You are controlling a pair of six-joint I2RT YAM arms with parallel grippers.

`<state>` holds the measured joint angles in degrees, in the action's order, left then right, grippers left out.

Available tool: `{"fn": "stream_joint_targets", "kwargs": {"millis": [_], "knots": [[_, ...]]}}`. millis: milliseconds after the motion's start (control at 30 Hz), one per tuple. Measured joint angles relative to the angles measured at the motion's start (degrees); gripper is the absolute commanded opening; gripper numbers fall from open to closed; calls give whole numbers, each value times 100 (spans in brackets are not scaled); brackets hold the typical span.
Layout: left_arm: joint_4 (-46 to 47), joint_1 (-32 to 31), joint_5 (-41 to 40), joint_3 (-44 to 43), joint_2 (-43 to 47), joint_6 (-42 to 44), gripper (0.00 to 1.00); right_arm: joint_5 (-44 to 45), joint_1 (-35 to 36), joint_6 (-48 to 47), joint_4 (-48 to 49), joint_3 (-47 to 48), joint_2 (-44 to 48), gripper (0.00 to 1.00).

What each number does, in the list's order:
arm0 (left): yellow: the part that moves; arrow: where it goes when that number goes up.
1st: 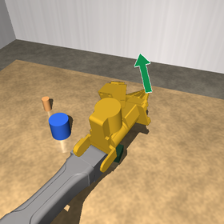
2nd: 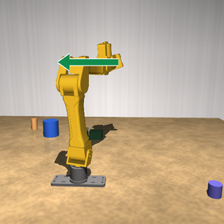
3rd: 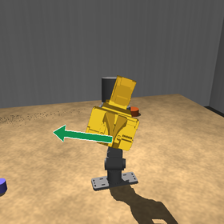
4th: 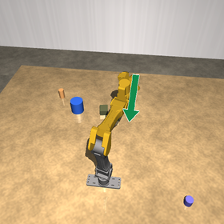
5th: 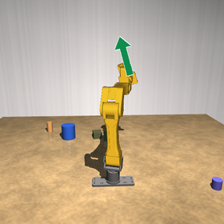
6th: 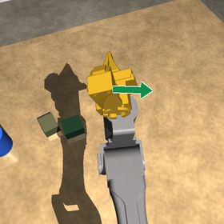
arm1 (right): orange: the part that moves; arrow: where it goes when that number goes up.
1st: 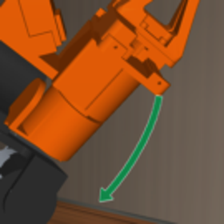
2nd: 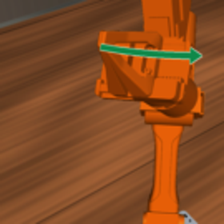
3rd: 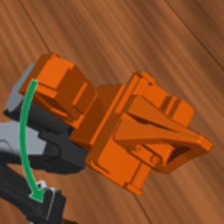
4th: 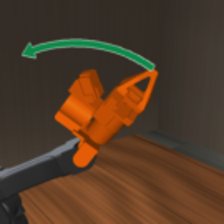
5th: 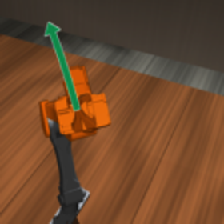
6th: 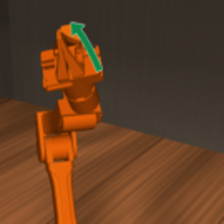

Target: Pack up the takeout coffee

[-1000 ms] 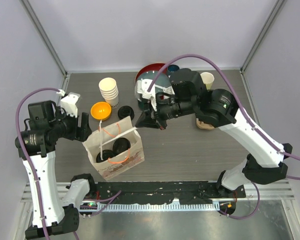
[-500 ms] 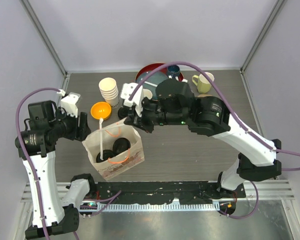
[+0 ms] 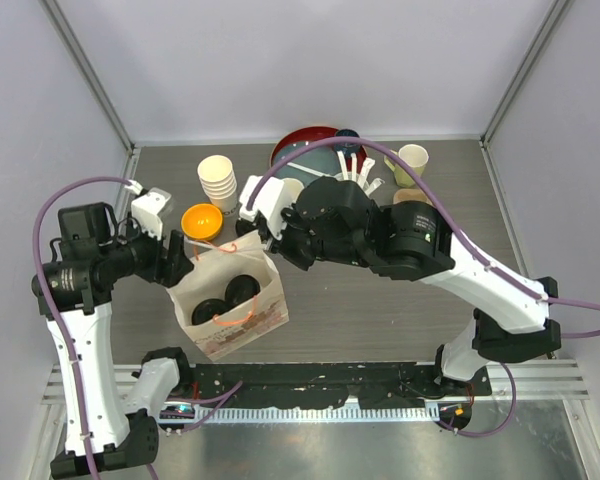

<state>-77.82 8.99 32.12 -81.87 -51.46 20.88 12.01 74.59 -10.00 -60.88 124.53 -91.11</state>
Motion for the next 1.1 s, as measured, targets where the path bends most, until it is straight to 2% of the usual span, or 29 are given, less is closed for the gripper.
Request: {"fn": "stream_joint_targets", "kwargs": {"millis": [200, 467, 667, 800, 967, 1100], "knots": [[-9, 0, 74, 240, 39, 164, 64, 79, 9, 92, -72, -249, 212, 1], [-9, 0, -153, 455, 33, 212, 45, -350, 9, 107, -289, -376, 741, 1], [-9, 0, -260, 452, 37, 225, 45, -636, 11, 87, -306, -435, 973, 1], [-11, 0, -308, 400, 37, 223, 45, -503, 11, 79, -560, -44, 581, 1], [-9, 0, -372, 319, 37, 221, 45, -22, 26, 85, -1152, 1051, -564, 1], [-9, 0, -407, 319, 37, 214, 45, 424, 74, 87, -1458, 1091, -938, 1]]}}
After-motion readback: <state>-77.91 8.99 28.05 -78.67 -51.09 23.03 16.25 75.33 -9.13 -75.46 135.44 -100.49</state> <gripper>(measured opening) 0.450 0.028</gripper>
